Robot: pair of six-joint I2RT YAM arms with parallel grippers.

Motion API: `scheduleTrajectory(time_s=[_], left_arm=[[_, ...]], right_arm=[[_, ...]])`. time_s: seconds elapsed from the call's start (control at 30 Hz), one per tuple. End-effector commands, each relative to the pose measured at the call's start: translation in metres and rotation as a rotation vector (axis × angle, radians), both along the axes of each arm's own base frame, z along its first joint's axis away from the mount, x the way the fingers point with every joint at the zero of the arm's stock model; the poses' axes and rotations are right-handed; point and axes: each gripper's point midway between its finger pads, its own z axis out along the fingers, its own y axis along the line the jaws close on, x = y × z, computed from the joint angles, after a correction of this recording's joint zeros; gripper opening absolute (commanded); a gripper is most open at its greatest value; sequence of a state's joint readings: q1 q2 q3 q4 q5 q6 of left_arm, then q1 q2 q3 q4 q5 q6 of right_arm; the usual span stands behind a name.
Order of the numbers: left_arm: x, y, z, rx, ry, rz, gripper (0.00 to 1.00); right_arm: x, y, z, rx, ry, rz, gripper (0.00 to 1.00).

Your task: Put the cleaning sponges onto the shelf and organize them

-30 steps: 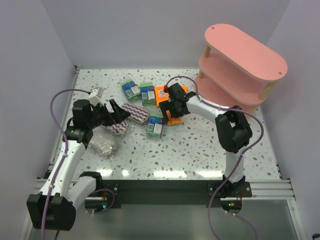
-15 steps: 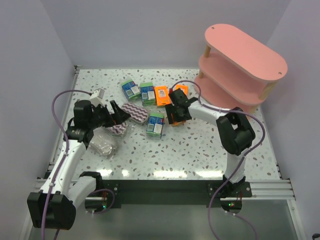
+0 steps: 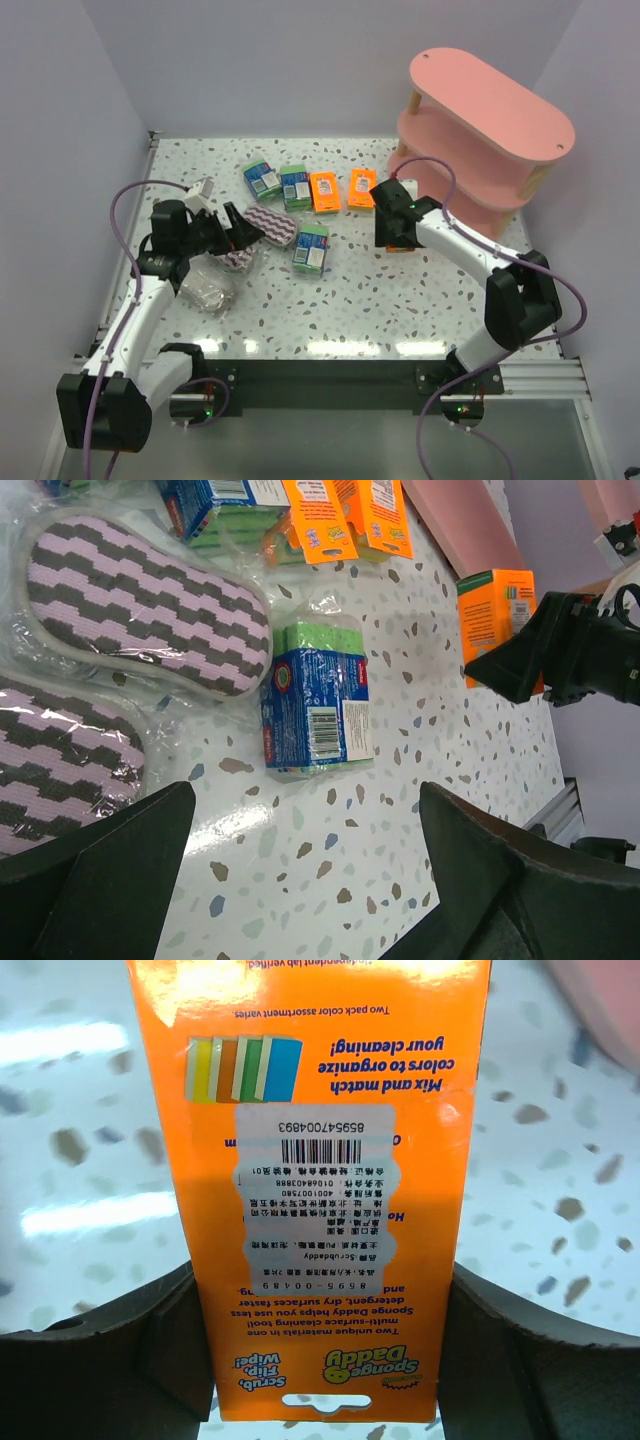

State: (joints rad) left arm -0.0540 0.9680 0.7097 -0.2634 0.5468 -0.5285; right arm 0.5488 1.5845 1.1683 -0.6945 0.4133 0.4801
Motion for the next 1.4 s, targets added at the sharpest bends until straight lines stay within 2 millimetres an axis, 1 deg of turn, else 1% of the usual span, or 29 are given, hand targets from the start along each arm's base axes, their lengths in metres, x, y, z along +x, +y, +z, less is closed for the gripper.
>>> scheduleTrajectory(time_s=[0.0, 0.03, 0.07, 0.23, 0.33, 0.37, 0.43, 0.63, 0.77, 0.87, 0.9, 1.0, 1.03, 1.13, 1.17, 1.27, 1.3, 1.33, 1.37], left_arm=[[0.003, -0.010, 0.000, -0.033, -0.024, -0.058, 1.00], [0.004, -0.011, 0.000, -0.044, -0.024, -0.063, 1.00], [0.005, -0.012, -0.001, -0.048, -0.019, -0.065, 1.00], [0.004, -0.013, 0.002, -0.045, -0.027, -0.078, 1.00], [0.002, -0.011, -0.001, -0.033, -0.019, -0.076, 1.00], [0.001, -0.011, -0.002, -0.031, -0.017, -0.076, 1.00], [0.001, -0.010, -0.003, -0.028, -0.014, -0.073, 1.00], [0.001, -0.010, -0.008, -0.027, 0.000, -0.071, 1.00], [0.000, -0.010, -0.010, -0.026, 0.005, -0.072, 1.00], [-0.001, -0.009, -0.013, -0.022, 0.009, -0.067, 1.00], [-0.002, -0.009, -0.013, -0.021, 0.009, -0.066, 1.00], [-0.005, -0.008, -0.017, -0.013, 0.012, -0.060, 1.00], [-0.005, -0.007, -0.018, -0.011, 0.014, -0.057, 1.00], [-0.007, -0.007, -0.022, -0.008, 0.020, -0.059, 1.00], [-0.007, -0.007, -0.024, -0.007, 0.026, -0.058, 1.00], [-0.007, -0.007, -0.024, -0.008, 0.022, -0.059, 1.00], [-0.007, -0.007, -0.023, -0.009, 0.019, -0.060, 1.00], [-0.007, -0.007, -0.023, -0.008, 0.019, -0.059, 1.00], [-0.007, -0.007, -0.023, -0.008, 0.017, -0.059, 1.00]], right_arm=[[-0.005, -0.063, 0.007, -0.099, 0.006, -0.266, 0.70], [-0.002, -0.070, 0.009, -0.089, 0.003, -0.302, 0.69], [0.002, -0.083, 0.009, -0.085, -0.001, -0.353, 0.69], [0.015, -0.117, 0.012, -0.097, -0.047, -0.521, 0.68], [0.020, -0.126, 0.005, -0.052, -0.046, -0.583, 0.68], [0.021, -0.133, 0.003, -0.038, -0.043, -0.613, 0.68], [0.023, -0.140, -0.003, -0.034, -0.039, -0.646, 0.68], [0.026, -0.154, -0.011, -0.005, -0.067, -0.730, 0.70], [0.035, -0.156, -0.019, 0.030, -0.078, -0.745, 0.76], [0.037, -0.156, -0.025, 0.029, -0.072, -0.747, 0.84], [0.038, -0.155, -0.028, 0.032, -0.072, -0.744, 0.90], [0.037, -0.156, -0.035, 0.033, -0.068, -0.738, 0.97], [0.033, -0.155, -0.039, 0.029, -0.056, -0.732, 0.98], [0.029, -0.155, -0.042, 0.028, -0.047, -0.722, 0.98], [0.029, -0.155, -0.042, 0.033, -0.047, -0.718, 0.99], [0.026, -0.150, -0.027, 0.070, -0.083, -0.691, 0.98], [0.023, -0.150, -0.025, 0.079, -0.091, -0.686, 0.98], [0.022, -0.148, -0.011, 0.106, -0.129, -0.671, 0.98], [0.020, -0.145, -0.007, 0.117, -0.134, -0.645, 0.98]])
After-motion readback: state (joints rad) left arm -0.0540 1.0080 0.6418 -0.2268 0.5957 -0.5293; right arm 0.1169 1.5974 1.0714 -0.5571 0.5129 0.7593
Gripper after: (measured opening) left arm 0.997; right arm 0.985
